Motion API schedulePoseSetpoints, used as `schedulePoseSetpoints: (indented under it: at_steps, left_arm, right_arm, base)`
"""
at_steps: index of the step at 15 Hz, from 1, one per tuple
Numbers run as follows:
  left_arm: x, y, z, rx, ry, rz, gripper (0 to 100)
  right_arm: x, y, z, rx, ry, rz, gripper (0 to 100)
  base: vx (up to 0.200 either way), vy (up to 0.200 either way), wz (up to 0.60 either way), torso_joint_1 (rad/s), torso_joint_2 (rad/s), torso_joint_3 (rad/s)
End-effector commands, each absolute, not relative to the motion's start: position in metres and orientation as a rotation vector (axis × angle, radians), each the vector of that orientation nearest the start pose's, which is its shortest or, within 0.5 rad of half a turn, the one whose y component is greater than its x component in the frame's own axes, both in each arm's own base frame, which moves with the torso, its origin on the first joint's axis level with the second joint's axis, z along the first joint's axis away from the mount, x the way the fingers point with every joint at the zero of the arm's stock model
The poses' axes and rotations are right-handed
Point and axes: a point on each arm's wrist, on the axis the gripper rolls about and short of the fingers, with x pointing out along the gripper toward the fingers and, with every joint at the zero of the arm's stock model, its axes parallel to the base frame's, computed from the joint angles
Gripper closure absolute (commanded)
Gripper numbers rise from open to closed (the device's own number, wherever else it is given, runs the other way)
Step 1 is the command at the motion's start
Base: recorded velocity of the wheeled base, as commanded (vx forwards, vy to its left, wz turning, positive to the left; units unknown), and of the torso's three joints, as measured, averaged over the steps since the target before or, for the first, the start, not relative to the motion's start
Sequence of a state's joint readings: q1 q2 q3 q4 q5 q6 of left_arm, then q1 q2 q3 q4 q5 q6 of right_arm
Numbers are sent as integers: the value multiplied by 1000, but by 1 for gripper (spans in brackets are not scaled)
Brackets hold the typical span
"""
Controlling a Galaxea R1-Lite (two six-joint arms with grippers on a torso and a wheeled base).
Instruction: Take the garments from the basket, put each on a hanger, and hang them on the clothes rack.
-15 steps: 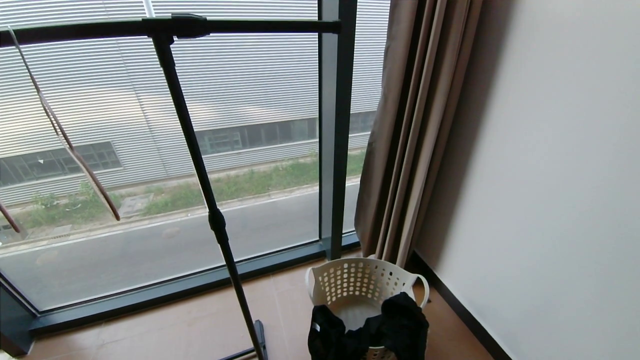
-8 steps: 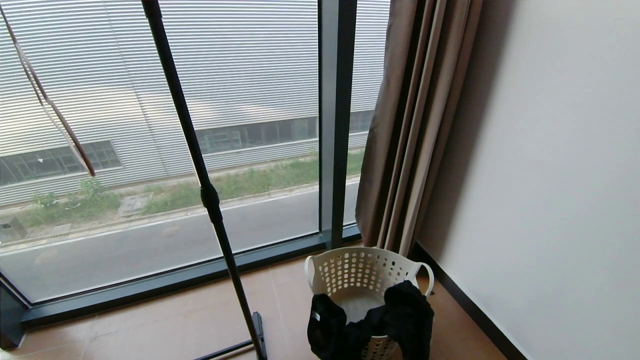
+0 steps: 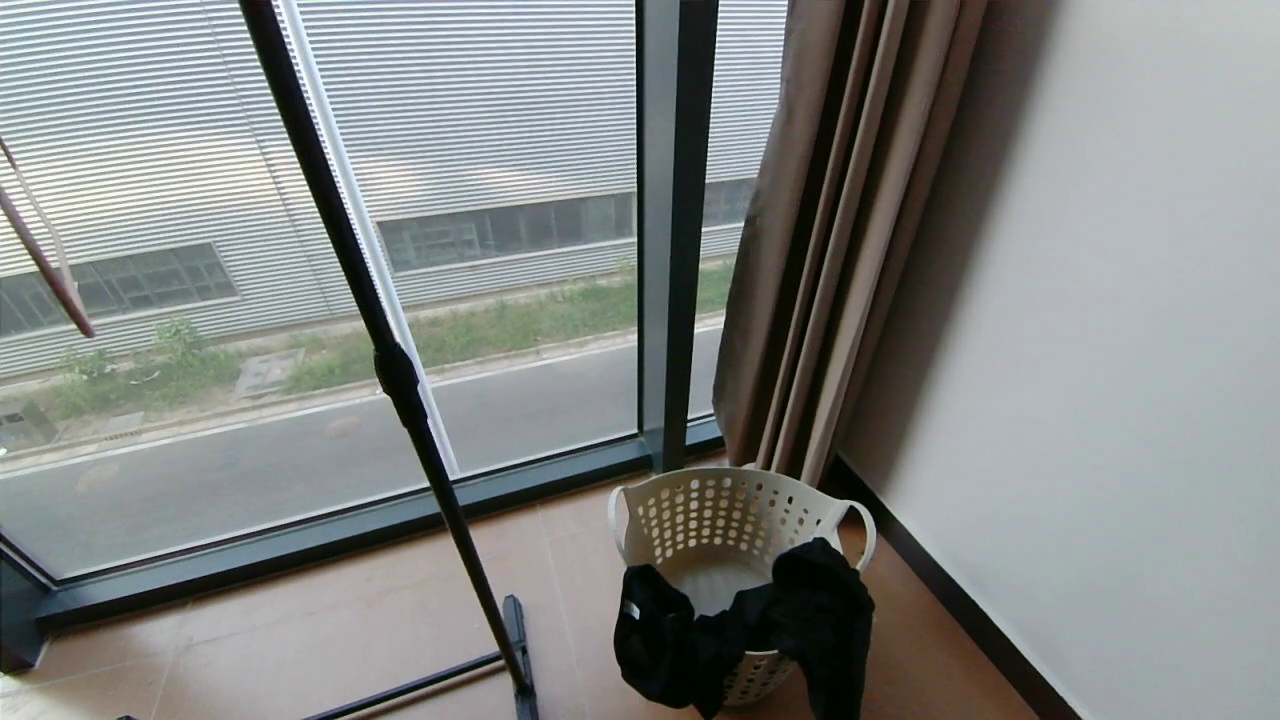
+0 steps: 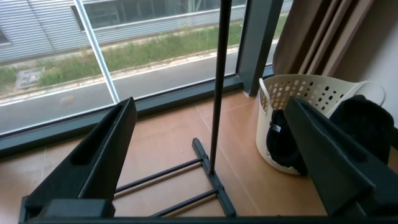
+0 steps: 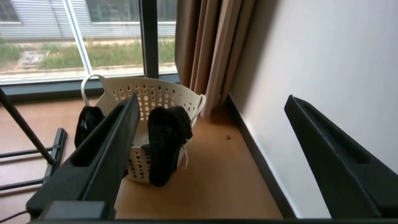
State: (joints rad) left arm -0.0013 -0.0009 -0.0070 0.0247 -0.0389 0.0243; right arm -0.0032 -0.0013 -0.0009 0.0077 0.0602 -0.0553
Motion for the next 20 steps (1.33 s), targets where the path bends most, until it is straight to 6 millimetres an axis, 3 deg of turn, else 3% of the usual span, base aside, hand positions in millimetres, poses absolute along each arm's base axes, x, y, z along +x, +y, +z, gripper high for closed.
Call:
schedulePoseSetpoints:
  at_steps: [1, 20]
  left_arm:
    - [-23, -1, 75, 24, 18, -39, 0]
    - [-23, -1, 75, 24, 15, -35, 0]
  right_arm:
    - [-23, 1, 75, -56, 6, 58, 0]
    - [-23, 1, 75, -52, 5, 54, 0]
  base:
    - [0, 0, 0, -2, 7, -193]
    - [0, 0, 0, 2, 4, -197]
